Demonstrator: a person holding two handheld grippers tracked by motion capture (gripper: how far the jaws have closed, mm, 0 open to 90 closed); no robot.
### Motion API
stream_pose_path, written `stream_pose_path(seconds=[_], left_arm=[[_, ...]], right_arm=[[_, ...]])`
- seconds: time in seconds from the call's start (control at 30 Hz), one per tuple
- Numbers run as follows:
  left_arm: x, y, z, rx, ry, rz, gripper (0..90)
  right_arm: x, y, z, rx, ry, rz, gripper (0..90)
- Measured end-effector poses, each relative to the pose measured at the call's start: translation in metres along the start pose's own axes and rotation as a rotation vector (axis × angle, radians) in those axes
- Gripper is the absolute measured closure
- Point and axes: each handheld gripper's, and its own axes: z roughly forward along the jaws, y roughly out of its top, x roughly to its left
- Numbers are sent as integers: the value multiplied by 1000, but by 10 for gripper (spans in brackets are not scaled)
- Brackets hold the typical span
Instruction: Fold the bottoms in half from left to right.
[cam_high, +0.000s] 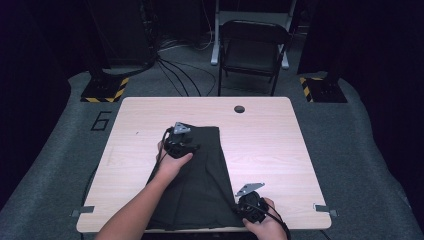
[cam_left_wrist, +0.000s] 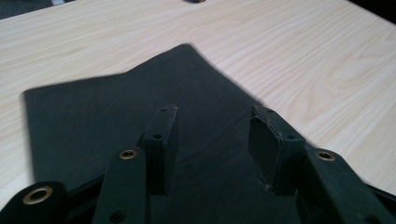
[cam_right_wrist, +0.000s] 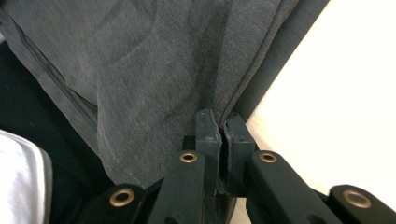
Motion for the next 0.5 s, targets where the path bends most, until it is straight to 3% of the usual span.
stream_pose_path(seconds=[0.13,0.17,0.27,0.37,0.5], left_arm=[[13,-16,-24,-13,24,-21,522],[16,-20,-29,-19,29,-29,521],[23,-33,-46,-23,45,-47,513],[27,-45,-61,-16,46,-56,507],[28,-60,-74,-27,61,-66,502]], right_arm=[[0,-1,-3,8,14,17,844],[-2,0,-3,-9,11,4,797],[-4,4,-10,-58,29,27,723],[-6,12,-15,-119,34,23,701],[-8,24,-14,-156,32,26,682]])
